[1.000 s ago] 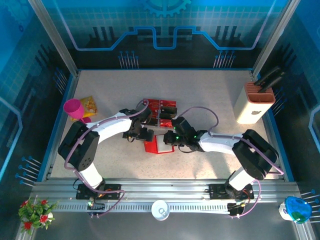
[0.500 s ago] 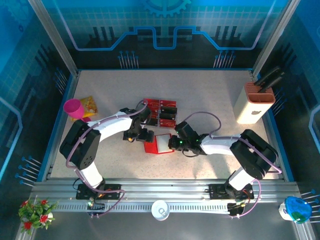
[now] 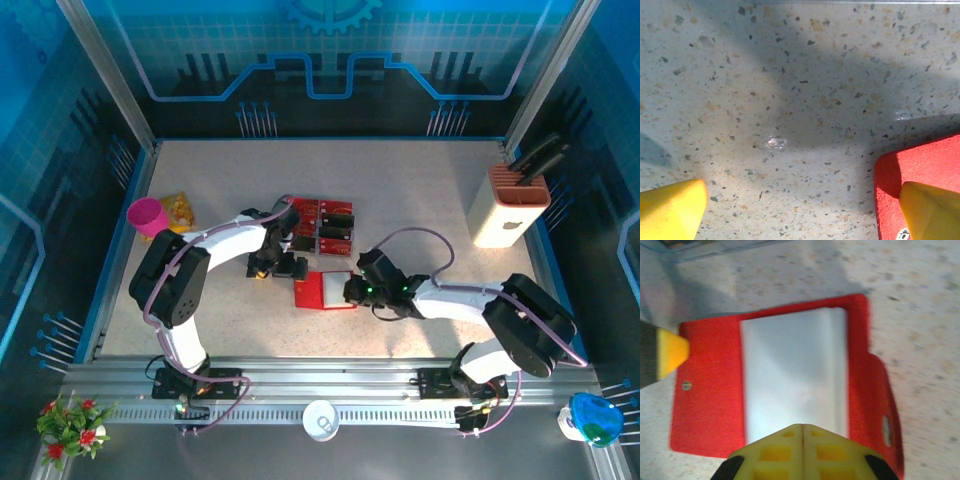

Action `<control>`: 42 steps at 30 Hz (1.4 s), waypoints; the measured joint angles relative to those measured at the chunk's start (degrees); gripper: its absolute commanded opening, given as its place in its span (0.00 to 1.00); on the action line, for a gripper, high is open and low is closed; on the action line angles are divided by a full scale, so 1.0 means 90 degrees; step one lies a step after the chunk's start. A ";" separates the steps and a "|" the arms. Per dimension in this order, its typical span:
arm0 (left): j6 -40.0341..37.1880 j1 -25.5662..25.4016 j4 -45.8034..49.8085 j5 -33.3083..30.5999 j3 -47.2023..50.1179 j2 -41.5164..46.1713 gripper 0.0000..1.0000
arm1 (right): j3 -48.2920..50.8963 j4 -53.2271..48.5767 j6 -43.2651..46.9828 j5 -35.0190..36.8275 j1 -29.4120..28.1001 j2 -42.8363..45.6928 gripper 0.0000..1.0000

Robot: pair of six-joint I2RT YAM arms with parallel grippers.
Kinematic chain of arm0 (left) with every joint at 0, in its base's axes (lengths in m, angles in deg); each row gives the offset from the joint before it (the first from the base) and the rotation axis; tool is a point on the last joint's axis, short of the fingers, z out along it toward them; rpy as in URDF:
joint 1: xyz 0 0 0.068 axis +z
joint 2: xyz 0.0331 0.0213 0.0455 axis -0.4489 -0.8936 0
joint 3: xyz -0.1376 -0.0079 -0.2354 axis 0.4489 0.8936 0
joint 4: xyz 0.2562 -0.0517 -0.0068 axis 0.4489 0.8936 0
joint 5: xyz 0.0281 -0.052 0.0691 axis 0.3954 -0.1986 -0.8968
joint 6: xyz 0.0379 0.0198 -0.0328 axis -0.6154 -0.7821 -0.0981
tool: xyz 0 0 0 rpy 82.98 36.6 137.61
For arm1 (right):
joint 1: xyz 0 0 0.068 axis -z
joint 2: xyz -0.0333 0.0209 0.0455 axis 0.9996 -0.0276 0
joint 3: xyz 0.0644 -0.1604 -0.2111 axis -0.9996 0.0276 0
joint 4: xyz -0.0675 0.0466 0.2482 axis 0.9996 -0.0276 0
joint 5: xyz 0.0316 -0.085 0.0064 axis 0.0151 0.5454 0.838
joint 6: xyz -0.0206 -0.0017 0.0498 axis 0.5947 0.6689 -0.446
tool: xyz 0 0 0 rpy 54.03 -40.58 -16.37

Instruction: Put the credit cards into the card holder

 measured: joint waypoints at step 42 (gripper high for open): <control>0.1460 0.2331 -0.0665 0.0379 -0.0503 0.0075 0.99 | -0.1251 0.1532 -0.0017 -0.0923 -0.0449 -0.2254 0.00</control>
